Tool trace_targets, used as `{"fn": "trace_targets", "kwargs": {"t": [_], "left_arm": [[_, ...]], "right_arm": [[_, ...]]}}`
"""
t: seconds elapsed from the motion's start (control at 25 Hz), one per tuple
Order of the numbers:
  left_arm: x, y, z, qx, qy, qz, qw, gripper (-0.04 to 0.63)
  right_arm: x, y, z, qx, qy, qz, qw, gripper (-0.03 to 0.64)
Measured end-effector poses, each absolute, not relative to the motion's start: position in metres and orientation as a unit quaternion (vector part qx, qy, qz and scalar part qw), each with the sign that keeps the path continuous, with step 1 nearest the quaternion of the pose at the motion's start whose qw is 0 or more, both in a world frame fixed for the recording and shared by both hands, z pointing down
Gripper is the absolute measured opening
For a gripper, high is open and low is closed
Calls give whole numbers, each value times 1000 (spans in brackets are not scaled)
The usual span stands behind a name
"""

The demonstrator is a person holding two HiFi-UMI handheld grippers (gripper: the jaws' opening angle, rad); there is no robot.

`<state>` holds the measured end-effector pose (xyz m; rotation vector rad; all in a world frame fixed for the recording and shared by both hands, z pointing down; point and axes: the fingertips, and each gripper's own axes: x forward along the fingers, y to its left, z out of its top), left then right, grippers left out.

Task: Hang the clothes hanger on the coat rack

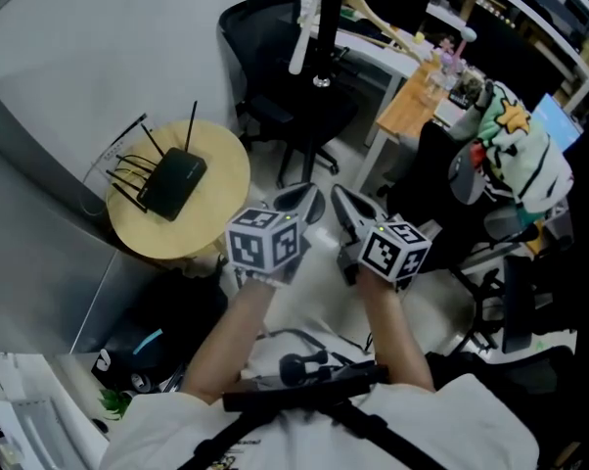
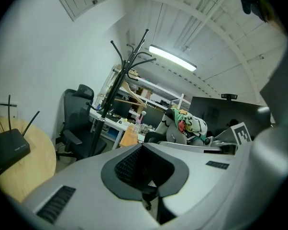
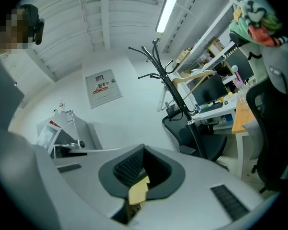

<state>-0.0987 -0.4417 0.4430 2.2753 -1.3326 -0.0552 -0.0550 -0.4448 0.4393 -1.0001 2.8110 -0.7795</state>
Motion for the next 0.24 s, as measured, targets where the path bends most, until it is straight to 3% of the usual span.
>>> {"fn": "trace_targets", "kwargs": {"t": [0.24], "left_arm": [[-110, -433, 440, 839, -483, -25, 249, -2]], "right_arm": [[-67, -435, 441, -336, 908, -251, 15, 0]]}}
